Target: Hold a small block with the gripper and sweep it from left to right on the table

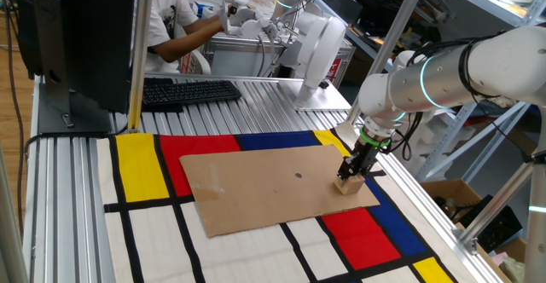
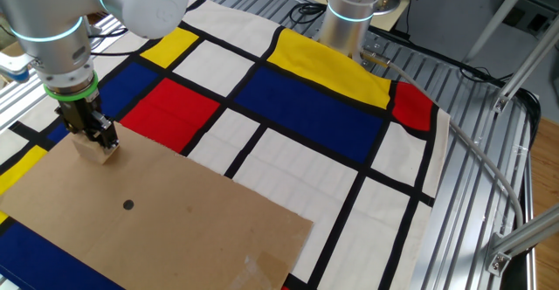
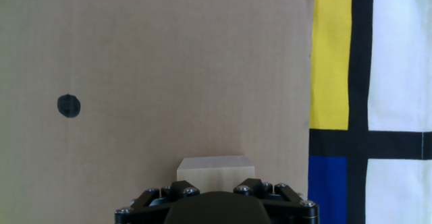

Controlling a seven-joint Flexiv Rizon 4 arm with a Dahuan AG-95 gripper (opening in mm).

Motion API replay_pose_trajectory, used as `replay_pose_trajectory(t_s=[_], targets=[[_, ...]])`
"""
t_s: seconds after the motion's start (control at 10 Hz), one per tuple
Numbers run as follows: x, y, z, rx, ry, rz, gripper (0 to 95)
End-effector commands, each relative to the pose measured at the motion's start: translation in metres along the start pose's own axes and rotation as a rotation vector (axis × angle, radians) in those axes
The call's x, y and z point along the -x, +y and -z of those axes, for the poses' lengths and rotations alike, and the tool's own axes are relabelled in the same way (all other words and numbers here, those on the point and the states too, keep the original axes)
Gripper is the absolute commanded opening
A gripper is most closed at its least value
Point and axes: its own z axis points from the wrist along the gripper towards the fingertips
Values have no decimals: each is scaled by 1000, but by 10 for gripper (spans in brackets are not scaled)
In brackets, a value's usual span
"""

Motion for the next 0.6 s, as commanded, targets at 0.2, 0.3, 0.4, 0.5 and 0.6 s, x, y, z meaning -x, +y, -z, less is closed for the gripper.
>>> replay_pose_trajectory(t_s=[0.2, 0.3, 0.4, 0.5, 0.6], targets=[[-1, 1, -1, -1, 1, -30, 0], [-1, 1, -1, -1, 1, -33, 0], [-1, 1, -1, 0, 1, -38, 0], [-1, 2, -2, 2, 1, -40, 0], [-2, 2, -2, 7, 0, -42, 0]])
